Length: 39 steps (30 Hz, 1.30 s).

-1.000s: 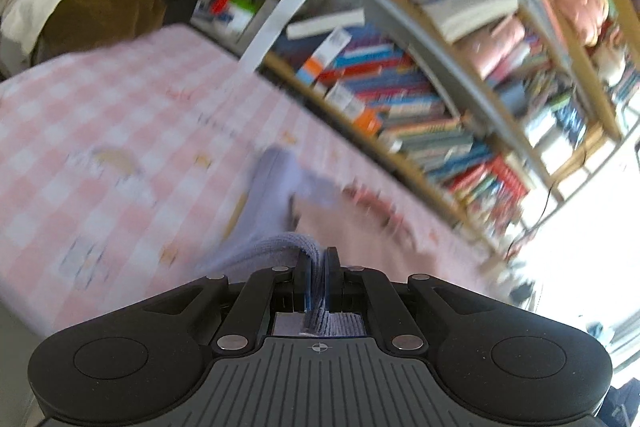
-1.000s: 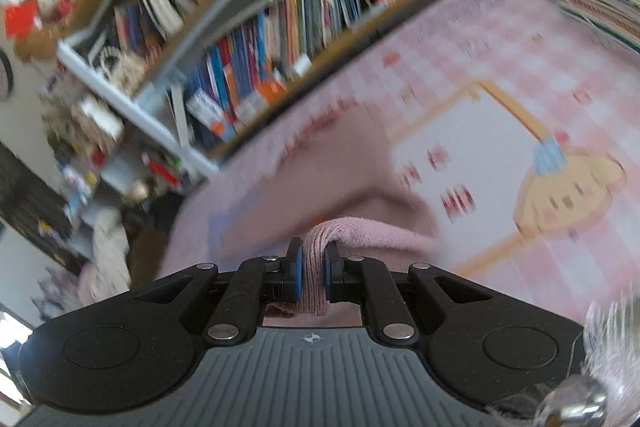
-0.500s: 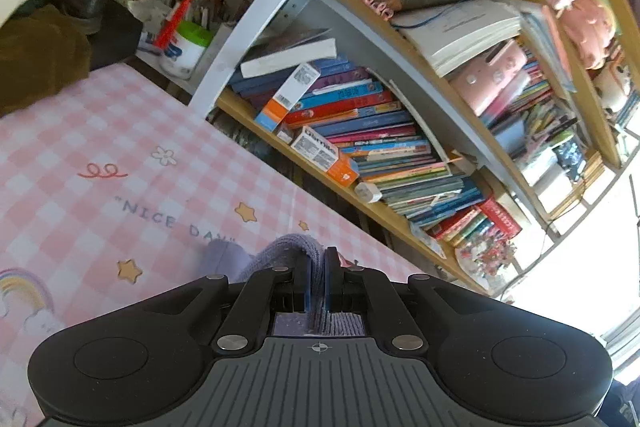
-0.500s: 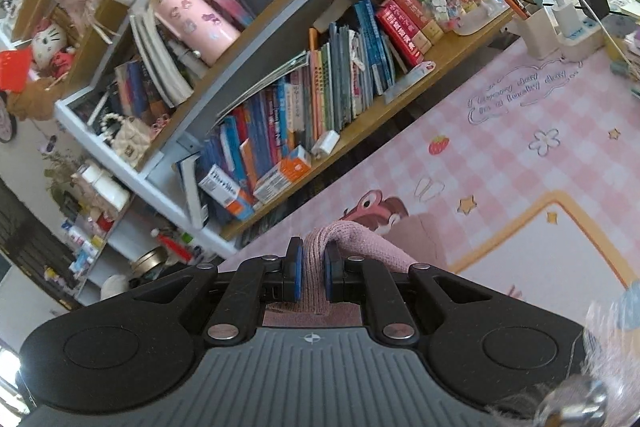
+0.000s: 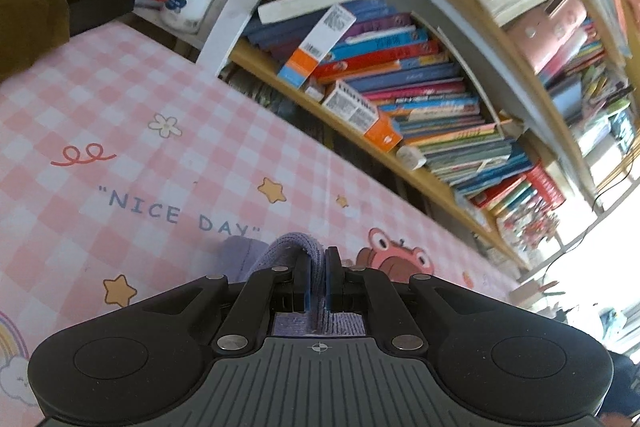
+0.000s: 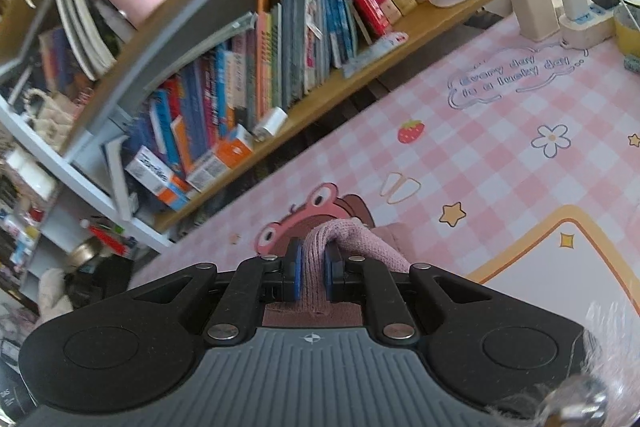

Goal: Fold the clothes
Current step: 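Lift the hem with both grippers and fold it toward the collar, then lay the hem down on the sweater and open both grippers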

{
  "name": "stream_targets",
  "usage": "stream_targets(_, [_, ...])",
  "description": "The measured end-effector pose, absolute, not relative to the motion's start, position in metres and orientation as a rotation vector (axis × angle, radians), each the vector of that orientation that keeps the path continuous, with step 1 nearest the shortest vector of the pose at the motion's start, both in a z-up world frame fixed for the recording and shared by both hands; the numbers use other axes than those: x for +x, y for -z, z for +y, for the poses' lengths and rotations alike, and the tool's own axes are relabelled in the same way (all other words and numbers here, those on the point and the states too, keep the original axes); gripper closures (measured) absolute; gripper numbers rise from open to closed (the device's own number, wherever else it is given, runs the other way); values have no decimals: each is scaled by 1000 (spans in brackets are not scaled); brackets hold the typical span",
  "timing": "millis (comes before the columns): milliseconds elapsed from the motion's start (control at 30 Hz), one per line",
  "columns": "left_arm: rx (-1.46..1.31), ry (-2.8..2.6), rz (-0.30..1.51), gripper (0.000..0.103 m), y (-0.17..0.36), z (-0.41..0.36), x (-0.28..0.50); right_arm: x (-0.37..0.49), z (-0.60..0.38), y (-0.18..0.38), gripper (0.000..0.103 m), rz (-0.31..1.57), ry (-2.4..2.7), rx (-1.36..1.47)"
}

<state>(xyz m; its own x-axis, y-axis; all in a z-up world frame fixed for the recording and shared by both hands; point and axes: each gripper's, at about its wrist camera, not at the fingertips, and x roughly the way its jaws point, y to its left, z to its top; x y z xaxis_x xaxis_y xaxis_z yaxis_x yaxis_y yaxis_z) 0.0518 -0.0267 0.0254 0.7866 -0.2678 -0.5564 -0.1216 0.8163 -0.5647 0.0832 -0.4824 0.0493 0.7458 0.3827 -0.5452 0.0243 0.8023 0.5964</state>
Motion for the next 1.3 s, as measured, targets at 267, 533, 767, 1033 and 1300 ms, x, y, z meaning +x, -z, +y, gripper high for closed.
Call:
stream_targets(267, [-540, 44, 646, 50, -25, -28, 63, 95, -479, -45, 44, 733, -143, 575])
stream_targets(533, [-506, 2, 673, 55, -12, -14, 67, 106, -473, -39, 40, 751, -92, 452])
stream_targets(767, [-270, 66, 698, 57, -1, -54, 89, 134, -454, -13, 57, 793, -97, 248])
stream_targets(1033, [-384, 63, 662, 99, 6, -36, 90, 151, -466, -9, 98, 799, -158, 323])
stream_targets(1300, [-443, -28, 646, 99, 20, -29, 85, 172, -461, 16, 97, 842, -147, 346])
